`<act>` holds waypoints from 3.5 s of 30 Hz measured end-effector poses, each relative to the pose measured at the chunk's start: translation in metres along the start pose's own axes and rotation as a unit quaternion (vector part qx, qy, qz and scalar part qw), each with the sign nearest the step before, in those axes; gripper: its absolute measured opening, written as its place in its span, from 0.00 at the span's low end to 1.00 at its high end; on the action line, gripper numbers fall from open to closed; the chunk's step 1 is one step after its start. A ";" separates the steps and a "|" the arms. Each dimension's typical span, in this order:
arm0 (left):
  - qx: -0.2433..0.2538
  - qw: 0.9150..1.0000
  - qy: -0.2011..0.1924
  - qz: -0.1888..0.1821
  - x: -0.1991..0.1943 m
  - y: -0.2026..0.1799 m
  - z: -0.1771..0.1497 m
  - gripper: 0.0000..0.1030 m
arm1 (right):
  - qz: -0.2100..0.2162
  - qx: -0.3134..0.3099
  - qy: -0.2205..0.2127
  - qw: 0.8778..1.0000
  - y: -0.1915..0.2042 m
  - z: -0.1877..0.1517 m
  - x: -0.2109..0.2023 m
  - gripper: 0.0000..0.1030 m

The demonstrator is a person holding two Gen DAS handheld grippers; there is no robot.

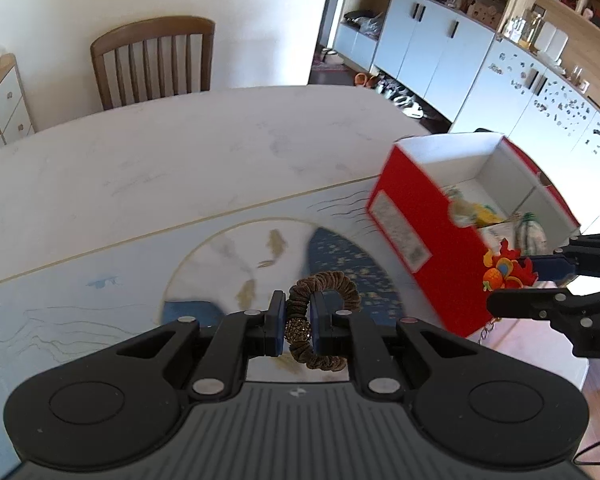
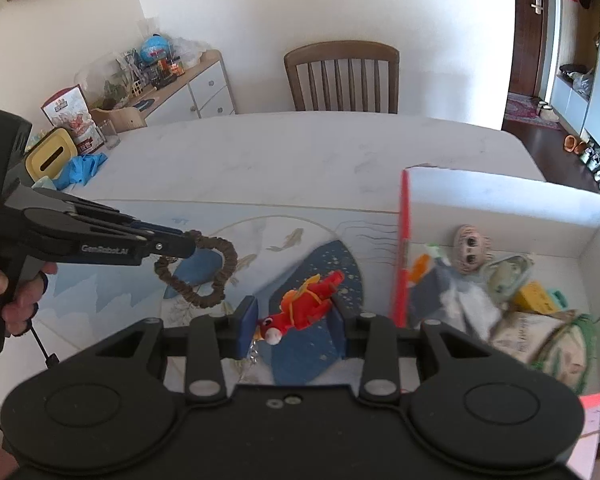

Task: Organize objects
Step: 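Carry the rope ring with the left gripper while the right carries the fish keychain into the red box, then open the right gripper then the left to drop the keychain and rope ring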

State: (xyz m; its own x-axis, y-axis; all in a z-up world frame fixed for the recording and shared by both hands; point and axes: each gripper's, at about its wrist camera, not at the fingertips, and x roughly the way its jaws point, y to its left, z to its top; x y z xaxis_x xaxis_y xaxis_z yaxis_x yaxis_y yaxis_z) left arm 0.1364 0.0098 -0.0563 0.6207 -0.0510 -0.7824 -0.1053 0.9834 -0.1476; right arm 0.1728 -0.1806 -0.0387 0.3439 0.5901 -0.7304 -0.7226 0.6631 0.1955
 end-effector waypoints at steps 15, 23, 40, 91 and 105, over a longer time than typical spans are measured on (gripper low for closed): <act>0.062 0.997 -0.033 -0.020 -0.016 -0.099 0.042 0.12 | -0.033 -0.005 -0.036 0.999 -0.076 0.002 -0.062 0.35; 0.080 0.996 -0.033 -0.026 0.007 -0.147 0.068 0.12 | -0.059 -0.009 -0.056 0.997 -0.124 0.010 -0.076 0.35; 0.098 0.995 0.013 -0.023 0.091 -0.227 0.089 0.12 | -0.103 0.000 -0.039 0.994 -0.206 0.020 -0.030 0.35; 0.112 0.991 0.066 0.035 0.155 -0.250 0.061 0.13 | -0.032 0.049 0.044 0.997 -0.245 -0.004 -0.001 0.51; 0.100 0.994 0.020 0.025 0.116 -0.250 0.063 0.48 | -0.019 0.054 0.009 0.998 -0.230 -0.008 -0.031 0.60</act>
State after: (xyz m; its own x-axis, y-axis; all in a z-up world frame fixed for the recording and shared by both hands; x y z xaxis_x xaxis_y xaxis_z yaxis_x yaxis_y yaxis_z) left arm 0.2835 -0.2315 -0.0724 0.5870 -0.0037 -0.8096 0.0235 0.9996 0.0125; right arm 0.3235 -0.3548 -0.0659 0.3592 0.5556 -0.7498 -0.6394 0.7318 0.2360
